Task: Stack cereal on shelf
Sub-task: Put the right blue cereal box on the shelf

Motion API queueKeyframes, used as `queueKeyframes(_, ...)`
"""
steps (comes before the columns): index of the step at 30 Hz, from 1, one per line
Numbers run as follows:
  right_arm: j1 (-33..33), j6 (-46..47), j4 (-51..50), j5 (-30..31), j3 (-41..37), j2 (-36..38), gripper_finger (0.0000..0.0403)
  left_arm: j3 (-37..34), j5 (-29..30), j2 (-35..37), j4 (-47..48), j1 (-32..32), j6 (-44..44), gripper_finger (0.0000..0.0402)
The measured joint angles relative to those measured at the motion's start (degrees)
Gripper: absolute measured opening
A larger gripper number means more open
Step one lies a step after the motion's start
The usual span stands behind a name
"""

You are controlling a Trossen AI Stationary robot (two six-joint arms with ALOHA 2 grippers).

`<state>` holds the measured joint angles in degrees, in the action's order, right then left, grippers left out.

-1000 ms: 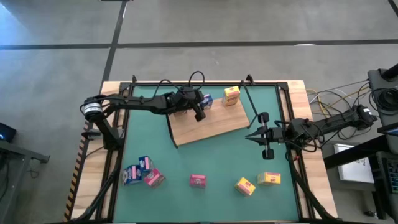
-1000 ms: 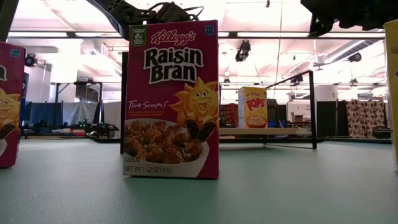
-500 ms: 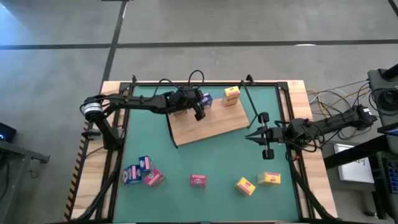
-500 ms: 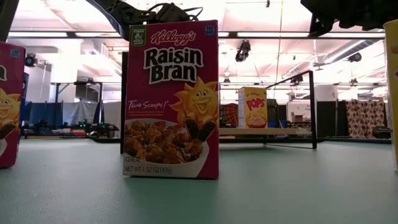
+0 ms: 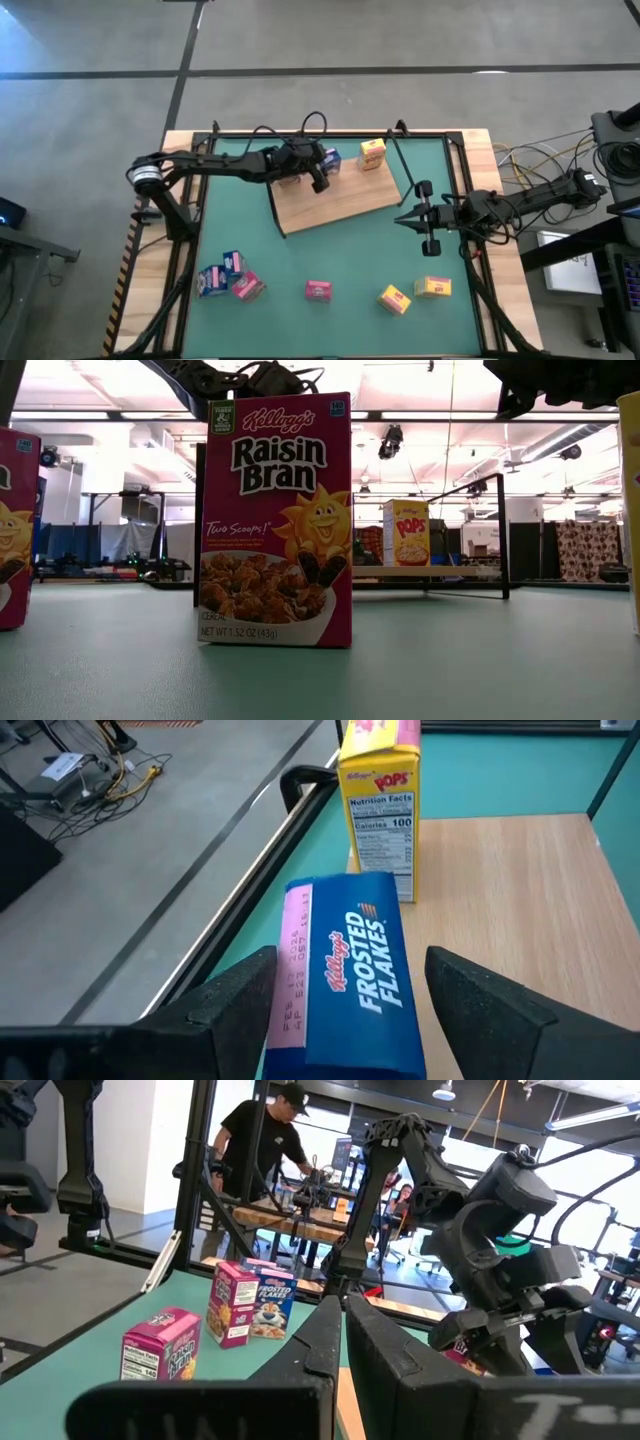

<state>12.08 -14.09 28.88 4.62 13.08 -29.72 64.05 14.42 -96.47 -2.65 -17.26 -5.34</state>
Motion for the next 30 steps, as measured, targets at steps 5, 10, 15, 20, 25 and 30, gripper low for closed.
queueKeyframes(5, 0.00, -0.02, 0.00, 0.00, 0.00, 0.00, 0.0012, 0.00, 0.05, 2.04, 0.46, 0.00, 0.29, 0.0238)
queueKeyframes(10, 0.00, -0.02, 0.00, 0.00, 0.00, 0.04, 0.0012, 0.00, 0.02, 4.59, 0.99, 0.22, 1.36, 0.0238)
queueKeyframes(15, 0.00, -0.04, 0.02, 0.00, 0.00, 0.02, 0.0012, 0.02, 0.01, 7.58, 4.88, 2.01, 1.45, 0.0236)
queueKeyframes(20, 0.02, -0.04, 0.02, 0.00, 0.00, 0.04, 0.0012, 0.02, -1.97, 9.07, 6.68, 5.68, 1.42, 0.0216)
queueKeyframes(25, 0.00, -0.07, 0.12, 0.55, 0.00, 0.04, 0.0012, 0.02, -2.07, 7.85, 7.74, 7.91, 1.43, 0.0160)
queueKeyframes(30, 0.00, -0.07, 0.11, 1.60, 0.00, 0.04, 0.0012, 0.02, -1.69, 5.74, 9.19, 7.29, 2.95, 0.0080)
